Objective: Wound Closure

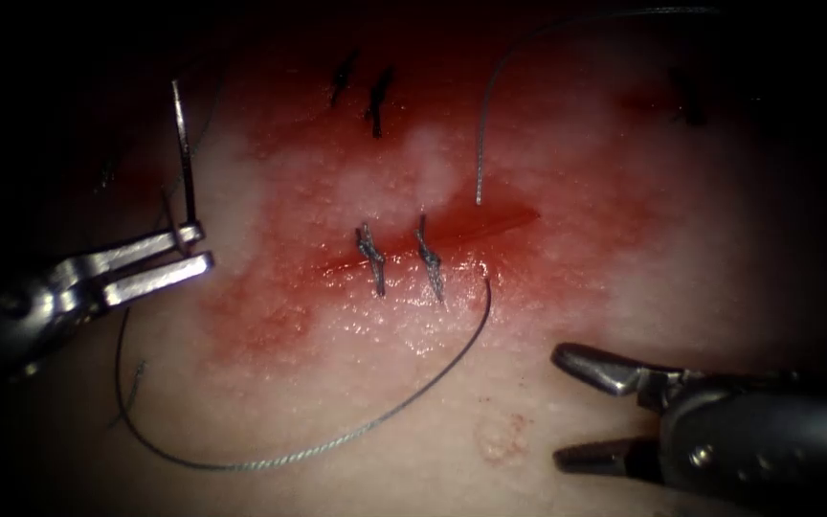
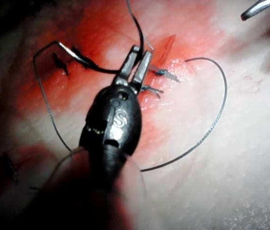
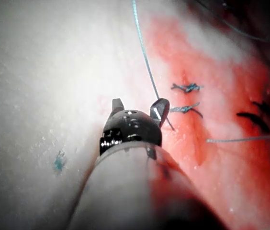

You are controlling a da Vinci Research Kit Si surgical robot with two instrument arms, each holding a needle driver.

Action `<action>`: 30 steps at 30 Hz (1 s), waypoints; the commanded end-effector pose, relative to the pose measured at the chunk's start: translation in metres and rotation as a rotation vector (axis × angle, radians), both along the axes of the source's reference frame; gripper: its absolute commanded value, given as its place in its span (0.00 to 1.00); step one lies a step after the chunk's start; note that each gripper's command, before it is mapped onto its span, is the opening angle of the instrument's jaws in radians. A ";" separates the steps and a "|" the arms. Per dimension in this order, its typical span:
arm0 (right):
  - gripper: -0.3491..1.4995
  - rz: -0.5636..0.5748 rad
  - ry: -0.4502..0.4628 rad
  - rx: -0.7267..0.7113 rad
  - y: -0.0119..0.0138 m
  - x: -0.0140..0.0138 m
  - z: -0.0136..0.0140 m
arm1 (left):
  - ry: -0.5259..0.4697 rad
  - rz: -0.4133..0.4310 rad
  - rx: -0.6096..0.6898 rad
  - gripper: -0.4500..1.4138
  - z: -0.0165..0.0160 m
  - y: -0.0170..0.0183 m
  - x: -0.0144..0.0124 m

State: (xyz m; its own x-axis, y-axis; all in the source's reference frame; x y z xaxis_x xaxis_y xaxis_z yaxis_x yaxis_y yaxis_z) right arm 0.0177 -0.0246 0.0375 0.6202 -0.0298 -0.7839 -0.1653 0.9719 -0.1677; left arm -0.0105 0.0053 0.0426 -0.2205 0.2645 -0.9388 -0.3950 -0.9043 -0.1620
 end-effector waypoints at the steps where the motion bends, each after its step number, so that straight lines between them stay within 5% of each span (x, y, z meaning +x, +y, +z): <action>1: 0.97 -0.002 -0.012 -0.017 0.0005 0.0009 0.0024 | 0.002 0.000 0.005 0.00 0.0008 0.0000 -0.0007; 9: 0.95 0.006 -0.061 -0.041 0.0025 0.0018 0.0087 | 0.016 0.002 0.012 0.00 0.0019 -0.0004 -0.0014; 17: 0.90 0.012 -0.045 -0.060 0.0019 0.0030 0.0132 | 0.016 0.002 0.018 0.00 0.0019 -0.0004 -0.0014; 23: 0.44 0.050 -0.029 -0.004 0.0019 0.0030 0.0126 | 0.016 0.002 0.018 0.00 0.0019 -0.0004 -0.0014; 25: 0.01 0.053 -0.020 -0.004 0.0019 0.0031 0.0122 | 0.016 0.002 0.018 0.00 0.0019 -0.0004 -0.0014; 30: 0.00 0.080 -0.047 -0.012 0.0016 0.0031 0.0116 | 0.016 0.001 0.018 0.00 0.0018 -0.0005 -0.0014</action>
State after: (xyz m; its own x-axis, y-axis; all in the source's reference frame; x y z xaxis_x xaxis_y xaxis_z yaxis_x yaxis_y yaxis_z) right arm 0.0200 -0.0227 0.0485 0.6580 0.0135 -0.7529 -0.2358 0.9533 -0.1890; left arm -0.0114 0.0047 0.0437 -0.2371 0.2814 -0.9298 -0.3971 -0.9016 -0.1716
